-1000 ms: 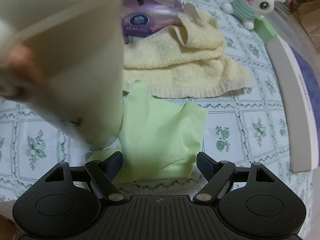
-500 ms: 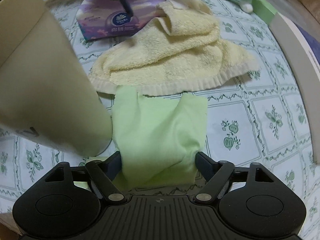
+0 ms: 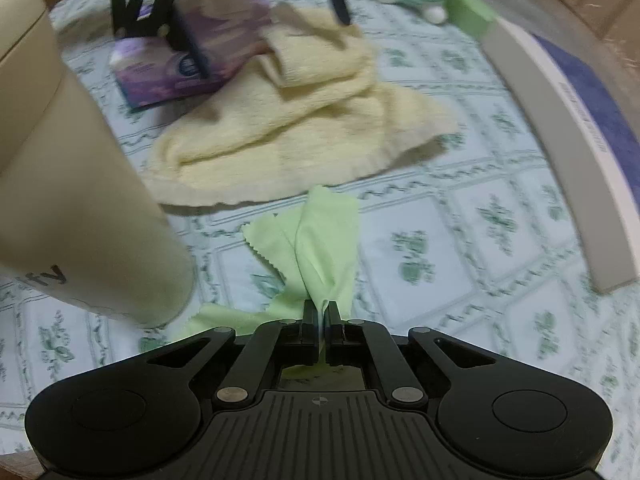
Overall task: Organize soft objects
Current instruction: 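Grasp the light green cloth with the right gripper while the left gripper grasps the yellow towel, then carry the towel in the left gripper while the right gripper carries the green cloth to the box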
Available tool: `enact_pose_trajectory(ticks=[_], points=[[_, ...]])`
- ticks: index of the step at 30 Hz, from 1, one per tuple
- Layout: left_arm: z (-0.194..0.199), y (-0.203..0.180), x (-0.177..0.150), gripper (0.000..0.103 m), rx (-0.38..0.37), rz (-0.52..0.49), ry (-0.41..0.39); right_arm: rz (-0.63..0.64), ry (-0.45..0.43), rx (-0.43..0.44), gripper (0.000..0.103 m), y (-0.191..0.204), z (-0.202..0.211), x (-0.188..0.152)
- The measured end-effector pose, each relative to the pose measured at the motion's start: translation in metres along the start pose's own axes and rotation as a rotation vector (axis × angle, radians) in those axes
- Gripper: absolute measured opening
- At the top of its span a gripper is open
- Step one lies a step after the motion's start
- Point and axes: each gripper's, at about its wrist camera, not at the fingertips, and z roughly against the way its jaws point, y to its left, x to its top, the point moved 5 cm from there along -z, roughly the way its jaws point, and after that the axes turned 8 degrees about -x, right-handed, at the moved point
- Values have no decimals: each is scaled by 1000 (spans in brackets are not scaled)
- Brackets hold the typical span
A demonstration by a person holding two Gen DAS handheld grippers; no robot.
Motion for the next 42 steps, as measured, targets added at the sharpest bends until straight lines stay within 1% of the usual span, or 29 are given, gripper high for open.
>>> enact_pose_trajectory(ticks=[2,8,12,15,17,18,19,20,24,28,29,31,34,38,42], points=[[-7,3,2,91,1,21,31,-14,-11,-26,3,-6,3,-1],[-30,10,11,92,19,14,105,-34,-24,-98,2,-12,12,-4],[-50,13,16,92,49,9,165,-72,-41,-152,2,-18,14,-10],[-57,23,19,93,82,34,183,-80,-41,-176,2,-17,14,-14],[-60,28,22,93,87,44,194,-85,-47,-187,2,-18,15,-16],[-62,32,22,91,78,61,201,-94,-52,-188,2,-19,16,-17],[-63,35,23,87,59,84,207,-100,-56,-193,2,-20,16,-17],[-63,37,23,84,39,105,208,-104,-58,-199,2,-20,17,-17],[-64,34,25,61,-22,139,215,-117,-70,-209,2,-21,19,-18],[-62,25,27,40,-33,137,225,-126,-82,-209,2,-17,19,-17],[-61,23,28,38,-28,135,228,-127,-84,-207,2,-16,19,-17],[-58,21,29,28,-18,135,226,-125,-85,-211,2,-14,19,-17],[-49,26,30,24,9,163,203,-133,-87,-231,2,-14,24,-16],[-29,37,34,23,58,229,164,-167,-89,-276,2,-19,36,-17],[-10,43,37,23,98,282,146,-212,-79,-332,2,-25,50,-16]])
